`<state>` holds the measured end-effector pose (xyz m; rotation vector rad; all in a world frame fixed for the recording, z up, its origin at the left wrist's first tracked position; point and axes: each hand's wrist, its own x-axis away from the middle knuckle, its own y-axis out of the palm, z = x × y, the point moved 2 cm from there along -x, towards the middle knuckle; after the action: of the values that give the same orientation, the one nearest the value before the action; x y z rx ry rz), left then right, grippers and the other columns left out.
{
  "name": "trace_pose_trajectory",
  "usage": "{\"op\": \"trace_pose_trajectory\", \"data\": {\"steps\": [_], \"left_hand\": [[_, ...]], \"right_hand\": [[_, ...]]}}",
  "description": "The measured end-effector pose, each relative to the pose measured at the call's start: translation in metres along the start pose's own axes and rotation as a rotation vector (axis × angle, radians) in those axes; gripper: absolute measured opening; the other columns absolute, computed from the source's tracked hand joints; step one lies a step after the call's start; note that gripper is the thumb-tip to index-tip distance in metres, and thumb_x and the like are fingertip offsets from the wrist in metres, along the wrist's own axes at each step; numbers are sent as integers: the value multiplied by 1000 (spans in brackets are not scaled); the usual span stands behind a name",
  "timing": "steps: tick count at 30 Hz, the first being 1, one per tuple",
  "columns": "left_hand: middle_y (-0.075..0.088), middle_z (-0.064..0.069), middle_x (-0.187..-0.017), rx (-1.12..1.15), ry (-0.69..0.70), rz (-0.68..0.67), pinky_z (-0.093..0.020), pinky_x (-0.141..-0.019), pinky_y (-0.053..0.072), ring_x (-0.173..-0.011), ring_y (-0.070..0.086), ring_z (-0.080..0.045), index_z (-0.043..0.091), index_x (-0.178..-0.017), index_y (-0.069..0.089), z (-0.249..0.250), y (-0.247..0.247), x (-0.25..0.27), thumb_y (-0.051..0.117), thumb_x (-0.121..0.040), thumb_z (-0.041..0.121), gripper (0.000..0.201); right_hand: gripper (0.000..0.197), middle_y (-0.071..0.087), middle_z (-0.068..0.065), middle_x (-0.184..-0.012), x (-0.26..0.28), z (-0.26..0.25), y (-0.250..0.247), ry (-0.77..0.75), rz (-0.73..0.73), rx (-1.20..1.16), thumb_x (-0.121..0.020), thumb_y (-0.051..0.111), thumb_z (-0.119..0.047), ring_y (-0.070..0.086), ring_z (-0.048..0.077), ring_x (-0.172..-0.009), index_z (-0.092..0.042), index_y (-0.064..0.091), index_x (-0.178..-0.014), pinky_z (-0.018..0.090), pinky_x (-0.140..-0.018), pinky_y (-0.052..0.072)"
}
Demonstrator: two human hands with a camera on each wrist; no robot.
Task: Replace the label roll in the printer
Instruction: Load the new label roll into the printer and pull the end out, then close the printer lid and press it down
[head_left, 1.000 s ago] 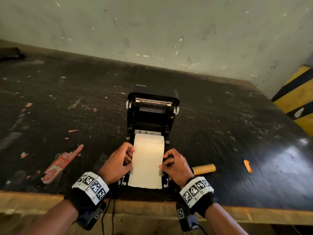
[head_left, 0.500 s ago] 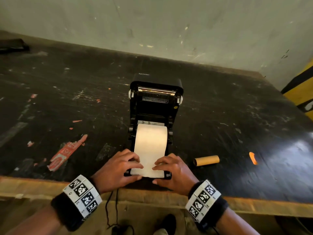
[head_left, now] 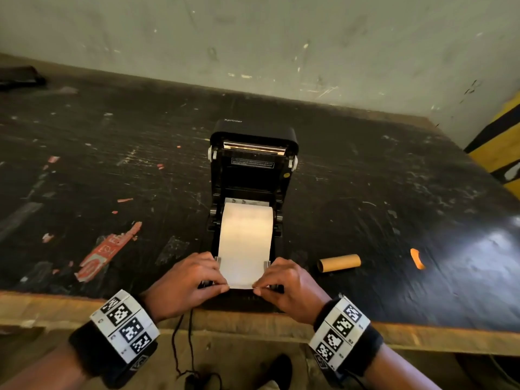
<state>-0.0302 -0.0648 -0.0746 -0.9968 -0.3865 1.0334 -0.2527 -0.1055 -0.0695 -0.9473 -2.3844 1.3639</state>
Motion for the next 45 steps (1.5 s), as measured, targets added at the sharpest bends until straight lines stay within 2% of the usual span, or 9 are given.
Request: {"op": "trace_pose_trajectory", "data": {"steps": [8,13,21,24,29,31,35,40,45], "left_hand": [[55,24,-83,37,-31,-56,-10,-77,33,-85,49,6,30,-94,67,18,-3,18,41,-85,57,39],[55,23,-81,77,-54,-75,-9,-77,34,-84,52,4,31,-93,65,27,-3,29,46,-84,52,29],[61,16,-79,180,-129,-238,-18,-68,47,-78,59,-3,29,-95,64,34,-3,31,60,-81,44,21],[67,10,-77,242,-161,-234,-10,-63,44,-72,62,-3,27,-97,64,37,-13,22,64,-81,42,22],[69,9,-81,182,-175,-52,-17,-68,49,-76,64,-3,25,-91,68,32,-57,-13,55,-81,48,28],[69,10,-82,97,-173,149,-16,-70,47,-78,62,-2,25,-90,68,26,-77,-31,53,-82,50,30],[63,2,-101,-145,-114,547,-29,-87,43,-98,54,-11,19,-105,64,7,-124,-73,47,-82,48,41],[50,-9,-127,-265,-231,604,-36,-101,32,-121,38,-22,19,-129,48,-15,-159,-119,40,-85,53,56],[41,-13,-141,-260,-393,432,-47,-108,26,-132,25,-27,25,-118,60,-35,-161,-140,35,-85,62,56]], "right_hand": [[21,68,-4,-98,12,-13,-2,35,-177,-124,-91,57,-30,59,4,-87,-19,69,-105,21,-80,51],[17,58,-19,-74,17,-17,4,46,-197,-145,-91,58,-28,54,-2,-68,-16,71,-94,18,-67,43],[23,73,1,-101,18,-28,7,55,-345,-189,-90,60,-26,61,0,-83,-12,70,-105,3,-72,41],[36,73,2,-98,10,-29,-6,75,-374,-293,-87,57,-41,66,5,-81,-11,71,-101,15,-72,51],[44,74,4,-89,-23,-20,-58,73,-95,-243,-86,50,-46,68,8,-78,-9,72,-92,29,-74,57],[32,72,2,-91,-40,-15,-85,45,131,-188,-89,54,-37,67,9,-80,-11,72,-96,26,-74,55],[24,64,-1,-118,-76,-3,-144,6,544,6,-89,60,-28,55,8,-111,-18,70,-108,26,-97,43],[40,38,5,-147,-108,13,-181,174,496,212,-92,52,-40,33,22,-134,-25,55,-128,42,-110,27],[44,32,7,-151,-126,32,-181,306,302,246,-92,42,-50,27,25,-138,-28,53,-129,48,-114,20]]}}
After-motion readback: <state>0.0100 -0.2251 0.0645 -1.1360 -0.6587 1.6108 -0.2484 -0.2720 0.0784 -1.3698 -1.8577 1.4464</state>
